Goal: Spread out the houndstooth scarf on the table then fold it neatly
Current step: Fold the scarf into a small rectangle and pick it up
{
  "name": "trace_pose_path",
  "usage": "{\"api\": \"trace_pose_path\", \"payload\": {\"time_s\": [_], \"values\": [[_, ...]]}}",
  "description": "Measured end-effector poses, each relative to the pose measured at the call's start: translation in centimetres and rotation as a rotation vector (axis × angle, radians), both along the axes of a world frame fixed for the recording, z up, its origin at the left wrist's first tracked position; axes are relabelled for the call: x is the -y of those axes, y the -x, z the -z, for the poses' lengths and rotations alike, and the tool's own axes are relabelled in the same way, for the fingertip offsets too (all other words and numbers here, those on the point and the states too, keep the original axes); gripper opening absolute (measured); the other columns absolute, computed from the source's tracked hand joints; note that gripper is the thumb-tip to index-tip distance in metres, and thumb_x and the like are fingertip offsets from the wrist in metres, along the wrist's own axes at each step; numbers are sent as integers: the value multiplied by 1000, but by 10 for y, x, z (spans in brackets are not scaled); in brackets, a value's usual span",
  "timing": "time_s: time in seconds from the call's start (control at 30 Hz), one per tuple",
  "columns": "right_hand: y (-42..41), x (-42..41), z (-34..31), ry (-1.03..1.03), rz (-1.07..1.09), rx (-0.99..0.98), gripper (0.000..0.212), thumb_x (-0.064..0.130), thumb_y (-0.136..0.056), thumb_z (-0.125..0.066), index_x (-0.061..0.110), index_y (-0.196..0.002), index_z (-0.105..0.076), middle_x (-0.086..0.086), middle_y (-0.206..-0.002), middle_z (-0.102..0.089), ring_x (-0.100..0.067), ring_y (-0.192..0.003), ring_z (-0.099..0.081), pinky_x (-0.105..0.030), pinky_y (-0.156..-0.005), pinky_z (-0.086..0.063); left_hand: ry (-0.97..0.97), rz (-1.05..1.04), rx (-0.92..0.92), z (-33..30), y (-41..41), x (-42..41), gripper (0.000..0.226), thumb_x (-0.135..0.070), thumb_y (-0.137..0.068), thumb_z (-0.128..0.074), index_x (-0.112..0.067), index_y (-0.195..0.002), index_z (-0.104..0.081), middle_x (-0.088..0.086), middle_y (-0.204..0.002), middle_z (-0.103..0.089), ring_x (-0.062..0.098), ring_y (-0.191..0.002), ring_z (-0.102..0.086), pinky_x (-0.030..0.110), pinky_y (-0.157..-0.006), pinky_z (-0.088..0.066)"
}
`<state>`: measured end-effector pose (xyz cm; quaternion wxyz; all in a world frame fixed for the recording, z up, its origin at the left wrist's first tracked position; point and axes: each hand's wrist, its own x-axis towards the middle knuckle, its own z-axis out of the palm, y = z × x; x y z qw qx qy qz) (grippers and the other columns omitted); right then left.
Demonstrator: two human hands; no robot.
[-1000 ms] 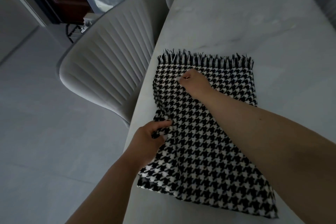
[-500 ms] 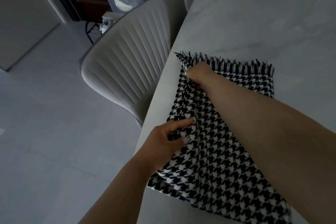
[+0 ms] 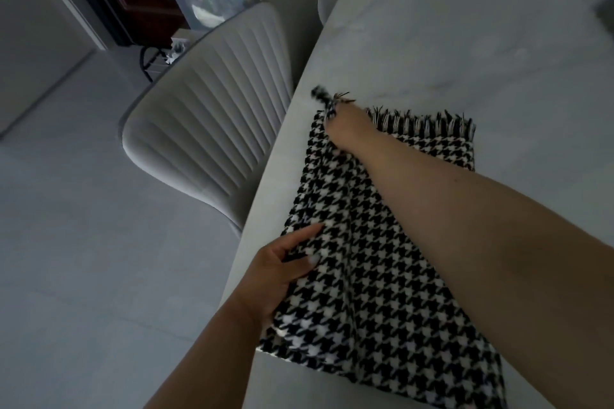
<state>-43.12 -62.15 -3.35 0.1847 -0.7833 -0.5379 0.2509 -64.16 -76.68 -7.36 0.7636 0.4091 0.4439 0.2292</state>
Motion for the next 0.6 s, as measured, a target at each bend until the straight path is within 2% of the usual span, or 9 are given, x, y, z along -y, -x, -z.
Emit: {"api": "trace_pose_path", "payload": {"time_s": [0.13,0.2,0.3,0.37,0.47,0.6], "values": [[11,7,37,118,-76,-206,63,43,-100,-38,3,-147,-26,-13,-152,-30,-28,-137,-33,-29,-109,-28,82,-55,-115,18,17,-1,42,5,-87,-61,-22,-119,-68,8,-116,-70,27,-105,-68,46,-99,-49],[5,17,45,57,-59,-236,68,51,-98,-34,10,-150,-21,-10,-154,-28,-27,-138,-32,-35,-112,-28,108,-47,-140,23,21,-3,41,3,-86,-63,-23,-117,-68,8,-112,-71,28,-103,-68,48,-99,-49],[-22,53,61,-111,-3,-76,65,53,-97,-33,18,-150,-21,-7,-154,-30,-25,-140,-29,-41,-116,-24,86,-21,-170,27,23,-5,41,0,-85,-66,-25,-117,-68,6,-114,-71,25,-103,-69,46,-99,-49],[-57,92,80,-37,42,88,68,58,-96,-29,22,-152,-17,-5,-157,-22,-24,-143,-22,-42,-118,-18,34,-6,-211,28,22,-4,42,-2,-84,-68,-28,-118,-67,2,-117,-69,20,-103,-68,43,-99,-50],[-114,140,104,120,115,351,74,63,-93,-18,19,-152,-17,-5,-159,-14,-20,-146,-12,-40,-120,-9,-24,11,-253,32,21,-3,45,-6,-82,-72,-31,-119,-66,-5,-123,-65,16,-108,-65,40,-100,-50],[-120,134,95,106,167,394,69,53,-97,-27,12,-152,-15,-8,-159,-14,-22,-146,-12,-39,-120,-7,-69,25,-254,35,20,-1,49,-7,-81,-73,-31,-123,-64,-7,-125,-62,14,-112,-63,39,-100,-50]]}}
